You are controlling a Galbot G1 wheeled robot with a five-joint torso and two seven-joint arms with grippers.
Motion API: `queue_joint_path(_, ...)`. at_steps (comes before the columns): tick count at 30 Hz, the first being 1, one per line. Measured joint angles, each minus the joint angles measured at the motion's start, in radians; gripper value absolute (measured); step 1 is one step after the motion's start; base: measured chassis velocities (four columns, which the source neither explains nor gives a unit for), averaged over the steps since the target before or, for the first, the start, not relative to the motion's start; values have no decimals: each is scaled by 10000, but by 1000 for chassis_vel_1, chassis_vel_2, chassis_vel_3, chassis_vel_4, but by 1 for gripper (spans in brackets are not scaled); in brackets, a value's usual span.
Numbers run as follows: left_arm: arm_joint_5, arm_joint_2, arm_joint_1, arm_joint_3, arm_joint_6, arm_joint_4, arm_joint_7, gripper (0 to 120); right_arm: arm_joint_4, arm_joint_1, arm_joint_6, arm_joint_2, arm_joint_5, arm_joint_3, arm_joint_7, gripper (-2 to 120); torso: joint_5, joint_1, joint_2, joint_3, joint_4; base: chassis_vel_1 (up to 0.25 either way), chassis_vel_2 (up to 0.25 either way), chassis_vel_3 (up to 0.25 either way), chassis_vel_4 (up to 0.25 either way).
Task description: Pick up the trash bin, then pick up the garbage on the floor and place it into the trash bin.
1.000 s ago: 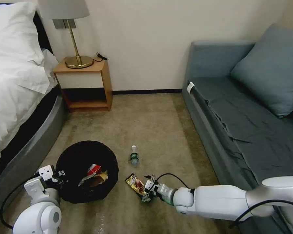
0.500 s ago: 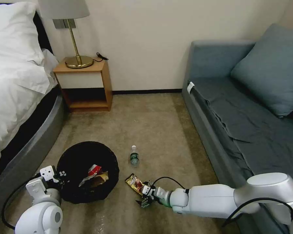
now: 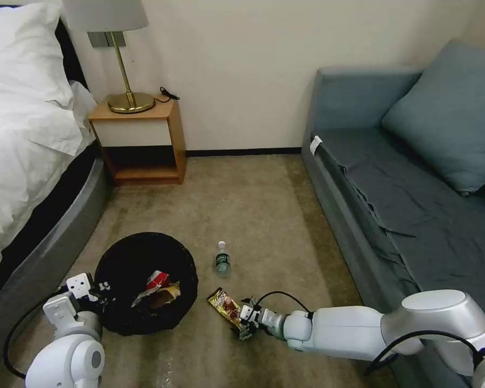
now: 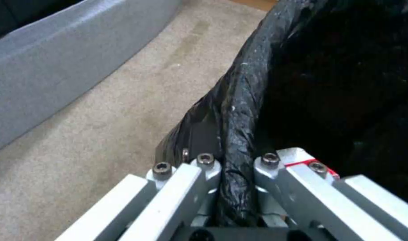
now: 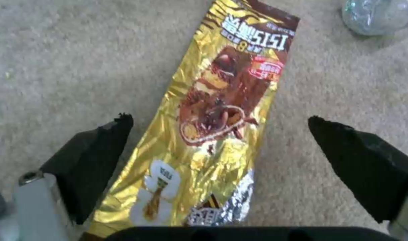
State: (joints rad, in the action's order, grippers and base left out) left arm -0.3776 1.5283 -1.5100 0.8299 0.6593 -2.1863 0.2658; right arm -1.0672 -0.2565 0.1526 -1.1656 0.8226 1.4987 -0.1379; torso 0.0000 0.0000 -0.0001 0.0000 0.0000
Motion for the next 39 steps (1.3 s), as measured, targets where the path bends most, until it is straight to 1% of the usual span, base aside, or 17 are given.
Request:
queue_joint_path(13,-6,82,-58,-11,0,-163,6,3,316,-59,-93,-119,-21,-60,-35,99,0,0,2,0,0,0,0,0,0)
queue_joint_path(16,-1,99,-66,-28,-19,-161,7,3,320,-86,-97,-146,-21,-94,-46,91,0,0,2,0,0,0,0,0,0)
queue_joint_path(17,-1,99,-66,-28,-19,-161,7,3,320,-86,-97,-146,-21,-94,-46,91,0,0,2,0,0,0,0,0,0)
queue_joint_path(20,4,99,-67,-32,-43,-150,10,3,317,-96,-97,-175,-16,-123,-48,76,0,0,2,0,0,0,0,0,0)
queue_joint_path(21,5,97,-68,-33,-44,-149,11,3,306,-98,-97,-179,-11,-128,-48,73,0,0,2,0,0,0,0,0,0)
queue_joint_path(22,5,97,-68,-33,-44,-149,11,3,306,-98,-97,-179,-11,-128,-48,73,0,0,2,0,0,0,0,0,0)
queue_joint_path(24,6,92,-65,-38,-45,-149,13,3,295,-99,-97,-183,-6,-144,-49,62,0,0,2,0,0,0,0,0,0)
queue_joint_path(25,6,91,-63,-40,-46,-149,14,3,295,-99,-97,-189,-4,-149,-49,59,0,0,1,0,0,0,0,0,0)
queue_joint_path(26,6,91,-63,-40,-46,-149,14,3,295,-99,-97,-189,-4,-149,-49,59,0,0,1,0,0,0,0,0,0)
queue_joint_path(28,8,90,-63,-47,-47,-149,14,3,295,-99,-97,-192,-3,-157,-49,48,0,0,1,0,0,0,0,0,0)
queue_joint_path(29,9,89,-63,-50,-47,-149,15,3,295,-99,-97,-193,-3,-158,-49,45,0,0,2,-1,0,0,0,0,0)
queue_joint_path(30,10,90,-63,-56,-51,-148,14,3,291,-99,-97,-189,-3,-164,-49,39,0,0,2,0,0,0,0,0,0)
queue_joint_path(31,10,90,-63,-56,-51,-148,14,3,291,-99,-97,-189,-3,-164,-49,39,0,0,2,0,0,0,0,0,0)
queue_joint_path(35,17,97,-66,-66,-57,-148,14,3,242,-77,-92,-114,-6,-188,-49,21,0,0,2,0,0,0,0,0,0)
queue_joint_path(36,17,97,-66,-66,-57,-148,14,3,242,-77,-92,-114,-6,-188,-49,21,0,0,2,0,0,0,0,0,0)
queue_joint_path(39,30,108,-72,-78,-66,-147,14,3,250,-63,-76,-96,-13,-194,-50,10,0,0,1,0,0,0,0,0,0)
